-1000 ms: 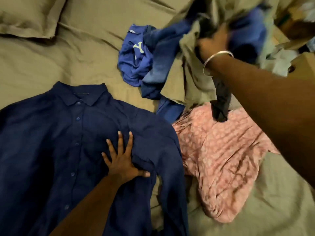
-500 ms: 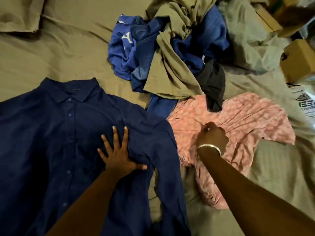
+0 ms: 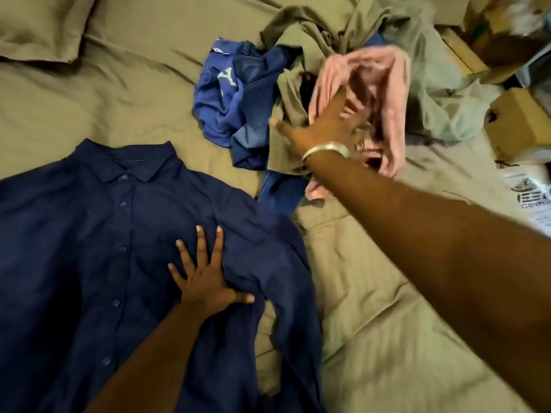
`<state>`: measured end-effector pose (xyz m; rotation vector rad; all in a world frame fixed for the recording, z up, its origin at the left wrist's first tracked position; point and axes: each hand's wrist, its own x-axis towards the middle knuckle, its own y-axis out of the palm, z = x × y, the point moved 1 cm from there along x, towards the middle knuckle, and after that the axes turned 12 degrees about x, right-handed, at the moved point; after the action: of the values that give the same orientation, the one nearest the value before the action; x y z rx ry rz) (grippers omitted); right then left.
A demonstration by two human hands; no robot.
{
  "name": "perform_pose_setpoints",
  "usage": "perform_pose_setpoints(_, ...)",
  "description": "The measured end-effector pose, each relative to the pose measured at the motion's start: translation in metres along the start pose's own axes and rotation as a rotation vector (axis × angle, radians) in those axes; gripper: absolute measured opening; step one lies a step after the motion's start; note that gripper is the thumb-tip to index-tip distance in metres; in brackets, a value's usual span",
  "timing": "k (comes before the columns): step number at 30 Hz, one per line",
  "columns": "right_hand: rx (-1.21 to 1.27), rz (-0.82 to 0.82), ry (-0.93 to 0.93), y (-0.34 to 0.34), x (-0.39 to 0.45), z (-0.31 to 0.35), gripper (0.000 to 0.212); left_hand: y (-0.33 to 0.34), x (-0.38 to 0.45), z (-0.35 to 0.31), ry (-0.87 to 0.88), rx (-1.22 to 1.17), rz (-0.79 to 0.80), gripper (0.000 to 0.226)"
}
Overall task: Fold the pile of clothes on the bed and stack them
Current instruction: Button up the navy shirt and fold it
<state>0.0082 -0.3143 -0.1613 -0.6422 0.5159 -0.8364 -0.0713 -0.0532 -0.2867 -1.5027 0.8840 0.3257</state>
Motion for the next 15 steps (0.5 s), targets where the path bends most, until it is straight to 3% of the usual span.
perform_pose_setpoints(3,-0.108,0.119,0.218,0.048,-0.035,-0.047,0.132,0.002,0.002,0.002,0.0,-0.001,-0.007,0.155)
perform_pose_setpoints(6,-0.126,0.096,0.11,0.055,-0.026,-0.077,0.085,0.006,0.006,0.005,0.0,0.01,-0.017,0.155)
perform_pose_setpoints(8,-0.06,-0.025,0.026,0.039,-0.007,-0.08,0.062,0.007,0.006,0.005,0.005,0.008,-0.022,0.155)
perform_pose_setpoints(11,0.08,-0.363,-0.133,0.008,0.041,-0.067,0.058,0.008,0.007,0.006,0.004,0.001,-0.03,0.156)
perform_pose_setpoints(12,0.075,-0.407,-0.176,-0.002,0.062,-0.058,0.06,0.01,0.008,0.005,0.002,-0.001,-0.036,0.156)
perform_pose_setpoints(13,0.025,-0.354,-0.199,-0.01,0.082,-0.05,0.062,0.01,0.008,0.006,0.002,-0.003,-0.041,0.156)
perform_pose_setpoints(15,-0.167,-0.091,-0.238,-0.015,0.105,-0.046,0.075,0.011,0.009,0.006,-0.001,-0.012,-0.05,0.156)
